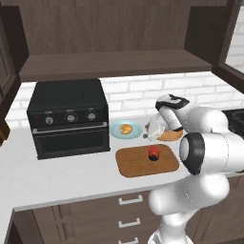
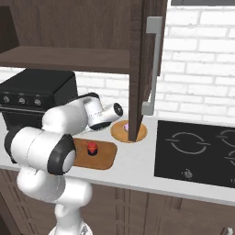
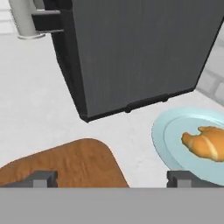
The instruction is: From the different types of pastries on the counter, select a croissant and place it on the cutting board. Then retrieve a jar of jam from the cabinet and place it alongside the croissant on the cutting board.
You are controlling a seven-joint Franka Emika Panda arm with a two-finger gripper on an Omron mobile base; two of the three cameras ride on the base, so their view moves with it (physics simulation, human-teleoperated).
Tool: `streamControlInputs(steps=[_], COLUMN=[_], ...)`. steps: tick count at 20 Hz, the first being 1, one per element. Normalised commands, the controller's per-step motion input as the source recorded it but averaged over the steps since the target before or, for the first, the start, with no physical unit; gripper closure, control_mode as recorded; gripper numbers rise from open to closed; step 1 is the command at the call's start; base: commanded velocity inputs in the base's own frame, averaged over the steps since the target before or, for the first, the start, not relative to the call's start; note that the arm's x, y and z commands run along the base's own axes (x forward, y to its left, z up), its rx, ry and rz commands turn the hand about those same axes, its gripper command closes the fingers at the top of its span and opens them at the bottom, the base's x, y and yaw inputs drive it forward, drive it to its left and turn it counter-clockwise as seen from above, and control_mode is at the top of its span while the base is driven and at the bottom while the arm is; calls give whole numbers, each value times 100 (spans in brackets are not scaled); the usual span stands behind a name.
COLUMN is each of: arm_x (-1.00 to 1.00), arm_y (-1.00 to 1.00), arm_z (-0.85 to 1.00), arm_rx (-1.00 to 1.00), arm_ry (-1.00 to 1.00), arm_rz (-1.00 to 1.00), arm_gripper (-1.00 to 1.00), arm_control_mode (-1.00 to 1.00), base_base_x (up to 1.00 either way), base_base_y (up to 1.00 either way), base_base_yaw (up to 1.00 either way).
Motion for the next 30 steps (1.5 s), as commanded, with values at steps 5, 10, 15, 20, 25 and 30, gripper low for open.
streamControlInputs(steps=[5,10,15,20,25,30], arm_x=[-62,-12,2,29,23,32], arm_y=[78,30,0,0,-33,-53], arm_z=[9,16,75,90,-50,-67], arm_rx=[-4,-2,0,-10,-21,-14], arm_ry=[24,40,57,54,10,0], arm_rz=[-48,-64,-64,-57,-10,0], arm_gripper=[-100,-100,-100,-100,-100,-100], arm_control_mode=[-100,-100,-100,-100,-100,-100], base_base_x=[0,0,0,0,0,0], base_base_y=[0,0,0,0,0,0], base_base_yaw=[0,0,0,0,0,0])
